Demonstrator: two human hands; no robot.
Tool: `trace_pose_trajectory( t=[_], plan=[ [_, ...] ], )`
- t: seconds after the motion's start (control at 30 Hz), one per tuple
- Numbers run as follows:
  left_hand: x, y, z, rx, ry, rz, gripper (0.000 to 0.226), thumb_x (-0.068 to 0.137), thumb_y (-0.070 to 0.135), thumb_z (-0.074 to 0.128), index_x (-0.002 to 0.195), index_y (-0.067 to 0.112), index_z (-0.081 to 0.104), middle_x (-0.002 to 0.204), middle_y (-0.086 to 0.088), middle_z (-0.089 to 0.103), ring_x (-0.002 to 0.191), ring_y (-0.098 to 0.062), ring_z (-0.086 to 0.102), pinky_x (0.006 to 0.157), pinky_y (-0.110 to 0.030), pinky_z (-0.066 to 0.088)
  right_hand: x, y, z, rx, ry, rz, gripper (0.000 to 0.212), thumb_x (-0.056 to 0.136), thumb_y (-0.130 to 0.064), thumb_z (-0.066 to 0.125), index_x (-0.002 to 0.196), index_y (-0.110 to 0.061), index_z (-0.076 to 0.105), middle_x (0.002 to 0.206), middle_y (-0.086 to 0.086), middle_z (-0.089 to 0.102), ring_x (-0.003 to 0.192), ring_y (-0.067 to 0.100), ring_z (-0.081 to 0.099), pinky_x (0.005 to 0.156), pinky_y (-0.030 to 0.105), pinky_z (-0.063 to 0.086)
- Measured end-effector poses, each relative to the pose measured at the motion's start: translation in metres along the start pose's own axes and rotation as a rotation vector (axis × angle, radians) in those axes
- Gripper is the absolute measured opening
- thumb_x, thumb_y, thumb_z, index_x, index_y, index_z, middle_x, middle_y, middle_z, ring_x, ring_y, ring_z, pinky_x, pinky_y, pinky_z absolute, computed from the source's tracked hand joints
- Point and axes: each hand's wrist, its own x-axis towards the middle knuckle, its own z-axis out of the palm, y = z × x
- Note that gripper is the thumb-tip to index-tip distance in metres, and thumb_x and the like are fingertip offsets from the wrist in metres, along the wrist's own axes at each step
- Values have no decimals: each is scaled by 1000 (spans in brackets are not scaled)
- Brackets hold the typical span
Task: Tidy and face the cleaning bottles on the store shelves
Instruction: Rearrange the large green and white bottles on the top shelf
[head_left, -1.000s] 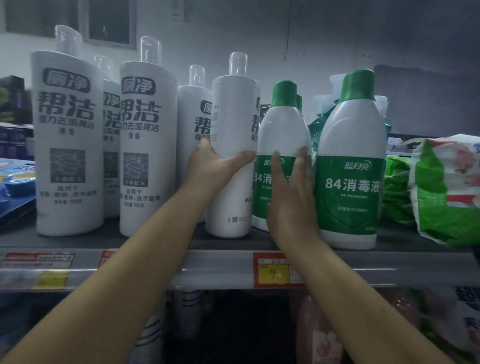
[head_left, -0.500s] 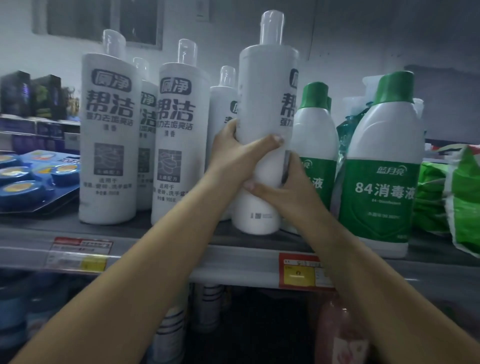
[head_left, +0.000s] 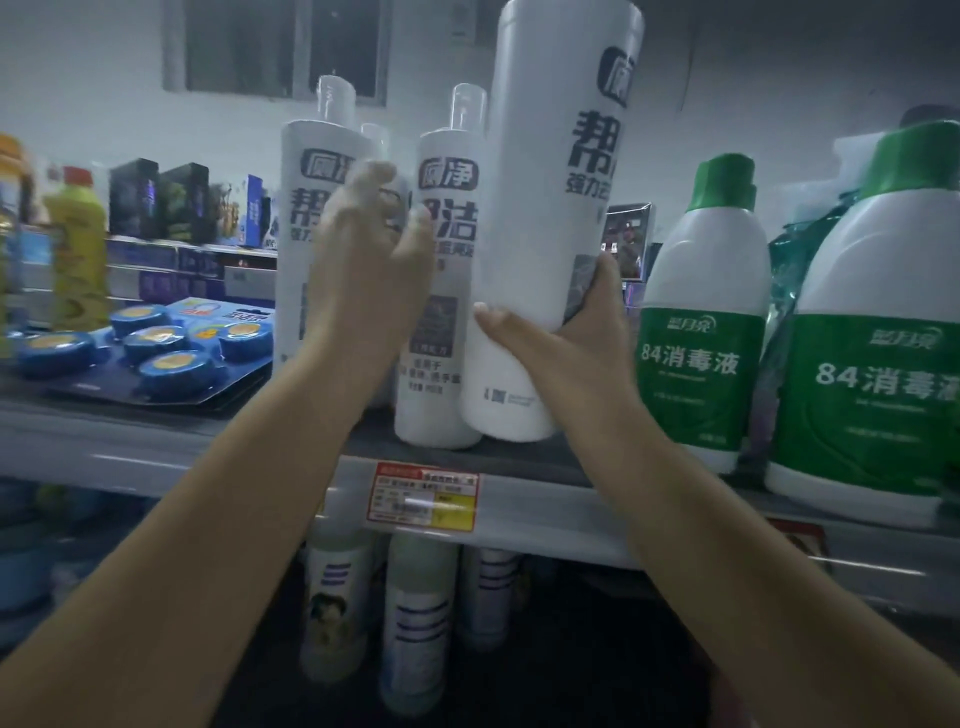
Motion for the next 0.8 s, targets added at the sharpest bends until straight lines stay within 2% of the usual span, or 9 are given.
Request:
trace_pose_trajectory(
  t=[0.03, 0.13, 0.2, 0.3, 0.4, 0.47, 0.57, 0.73, 0.8],
  plan=[
    [-5, -11, 0, 127, -112, -39, 43, 91, 29, 50, 130, 16, 40, 106, -2, 54, 87, -12, 56, 60, -17, 42, 0, 1, 1, -5, 10, 1, 72, 64, -21, 83, 122, -20, 40, 107, -9, 61, 95, 6, 62, 76, 24, 53],
    [-21, -30, 4, 354, -381, -126, 82, 84, 47, 57, 146, 20, 11, 131, -10, 45, 112, -25, 50, 86, -36, 47, 2, 3, 2, -7, 35, -10, 71, 65, -20, 82, 123, -18, 40, 103, -14, 58, 94, 0, 59, 72, 16, 50],
    [-23, -34, 9, 331, -429, -163, 92, 80, 51, 59, 147, 17, 5, 130, -9, 46, 106, -23, 51, 78, -33, 45, 3, 5, 0, -8, 49, -25, 70, 66, -18, 82, 122, -17, 40, 100, -16, 57, 92, -4, 58, 70, 11, 49],
    [-23, -36, 17, 173, -418, -228, 93, 74, 46, 69, 144, 18, 13, 122, -3, 52, 96, -19, 56, 68, -32, 49, 2, 9, -4, -44, 45, -46, 71, 66, -18, 82, 123, -17, 40, 98, -20, 54, 89, -9, 55, 66, 2, 46],
    [-27, -37, 25, 102, -368, -248, 94, 70, 40, 74, 141, 18, 18, 121, -4, 54, 96, -19, 57, 74, -35, 53, 0, 15, -8, -53, 51, -52, 73, 65, -16, 82, 124, -17, 39, 103, -17, 55, 95, -4, 56, 70, 4, 46],
    [-29, -36, 28, 95, -330, -244, 94, 70, 38, 75, 142, 19, 16, 125, -5, 51, 98, -19, 56, 76, -33, 50, -1, 19, -10, -46, 53, -38, 74, 65, -15, 83, 125, -16, 39, 105, -13, 57, 96, -2, 57, 71, 4, 46],
    [-31, -36, 31, 128, -303, -242, 98, 70, 38, 75, 143, 18, 12, 131, -9, 45, 111, -24, 52, 88, -39, 49, -1, 22, -10, -36, 47, -7, 69, 65, -14, 83, 120, -17, 41, 102, -12, 58, 92, -1, 57, 69, 4, 47],
    [-31, -34, 29, 182, -261, -226, 92, 70, 31, 76, 139, 11, 17, 116, -7, 50, 100, -25, 54, 80, -36, 50, -3, 29, -8, -19, 42, 48, 75, 64, -13, 84, 124, -17, 39, 101, -13, 58, 91, -3, 57, 69, 6, 48],
    [-29, -33, 26, 240, -235, -220, 88, 70, 27, 75, 136, 6, 20, 118, -9, 45, 106, -27, 49, 84, -35, 45, -3, 31, -7, -24, 34, 67, 77, 63, -13, 84, 126, -17, 39, 101, -12, 57, 89, -2, 57, 68, 6, 46]
  ],
)
